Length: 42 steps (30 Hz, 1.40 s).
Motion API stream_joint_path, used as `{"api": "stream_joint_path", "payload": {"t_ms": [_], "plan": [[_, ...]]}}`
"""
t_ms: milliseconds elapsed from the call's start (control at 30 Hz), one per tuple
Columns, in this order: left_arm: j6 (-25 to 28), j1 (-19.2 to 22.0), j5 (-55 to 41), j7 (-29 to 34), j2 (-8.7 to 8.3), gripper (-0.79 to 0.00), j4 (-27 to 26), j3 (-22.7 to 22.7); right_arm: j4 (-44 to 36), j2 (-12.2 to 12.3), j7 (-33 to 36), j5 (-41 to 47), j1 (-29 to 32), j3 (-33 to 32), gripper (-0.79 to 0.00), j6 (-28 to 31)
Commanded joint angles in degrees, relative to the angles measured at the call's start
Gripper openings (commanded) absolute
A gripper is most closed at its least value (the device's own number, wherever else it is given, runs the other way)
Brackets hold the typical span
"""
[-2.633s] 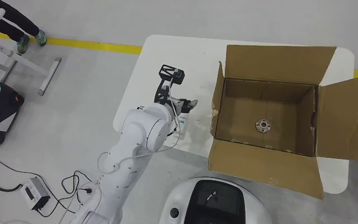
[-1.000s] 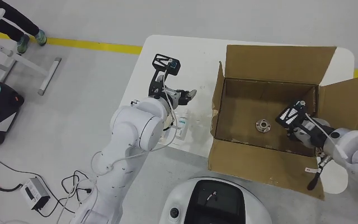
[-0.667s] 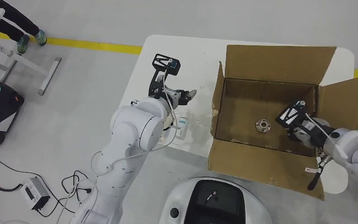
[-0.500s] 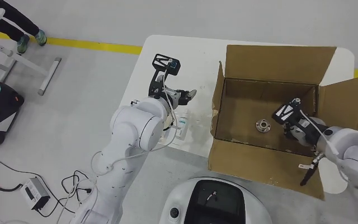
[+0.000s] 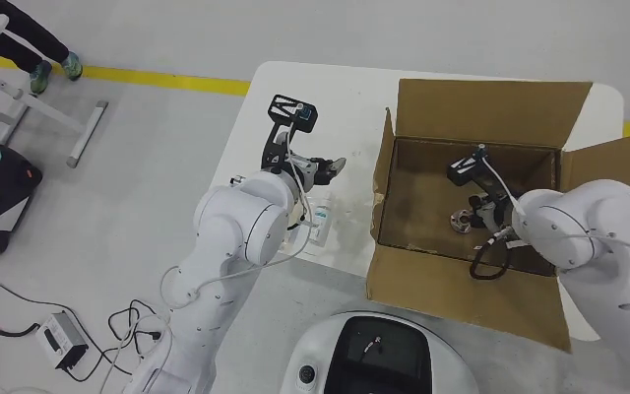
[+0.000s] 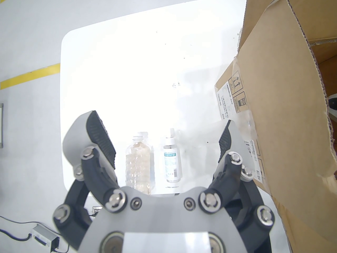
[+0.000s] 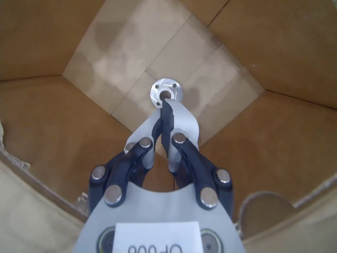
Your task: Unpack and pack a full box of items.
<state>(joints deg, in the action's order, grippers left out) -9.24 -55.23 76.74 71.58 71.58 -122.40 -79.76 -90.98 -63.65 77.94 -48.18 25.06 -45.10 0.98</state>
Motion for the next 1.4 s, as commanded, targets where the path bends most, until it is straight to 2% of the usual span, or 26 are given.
{"api": "stream_joint_path", "payload": {"t_ms": [0, 500, 600, 767, 933, 1000, 1100, 1200, 1300, 1367], "plan": [[0.0, 0.0, 0.0, 0.0, 0.0, 0.0, 0.0, 0.0, 1.01, -0.31, -0.75, -1.26, -0.26, 0.76, -0.785, -0.77], [0.0, 0.0, 0.0, 0.0, 0.0, 0.0, 0.0, 0.0, 1.01, -0.31, -0.75, -1.26, -0.26, 0.76, -0.785, -0.77], [0.0, 0.0, 0.0, 0.0, 0.0, 0.0, 0.0, 0.0, -1.08, -0.4, -2.1, -6.03, 0.29, 2.2, -0.785, 0.07], [0.0, 0.0, 0.0, 0.0, 0.0, 0.0, 0.0, 0.0, -3.8, -1.8, 2.9, -10.91, -1.24, 6.09, -0.785, -3.28], [0.0, 0.0, 0.0, 0.0, 0.0, 0.0, 0.0, 0.0, -2.26, -3.93, 4.95, -12.9, -3.7, 10.08, -0.785, -4.74], [0.0, 0.0, 0.0, 0.0, 0.0, 0.0, 0.0, 0.0, -0.76, -4.75, 4.51, -11.84, -4.27, 10.75, -0.69, -5.14], [0.0, 0.0, 0.0, 0.0, 0.0, 0.0, 0.0, 0.0, 2.04, -5.54, 6.06, -11.71, -5.64, 11.12, -0.705, -5.16], [0.0, 0.0, 0.0, 0.0, 0.0, 0.0, 0.0, 0.0, 4.06, -6.19, 7.63, -10.99, -6.81, 10.74, -0.613, -5.5], [0.0, 0.0, 0.0, 0.0, 0.0, 0.0, 0.0, 0.0, 6.16, -6.71, 8.44, -10.72, -7.13, 10.7, -0.597, -5.29], [0.0, 0.0, 0.0, 0.0, 0.0, 0.0, 0.0, 0.0, 7.23, -6.97, 8.21, -10.2, -6.97, 10.61, -0.477, -4.8]]}}
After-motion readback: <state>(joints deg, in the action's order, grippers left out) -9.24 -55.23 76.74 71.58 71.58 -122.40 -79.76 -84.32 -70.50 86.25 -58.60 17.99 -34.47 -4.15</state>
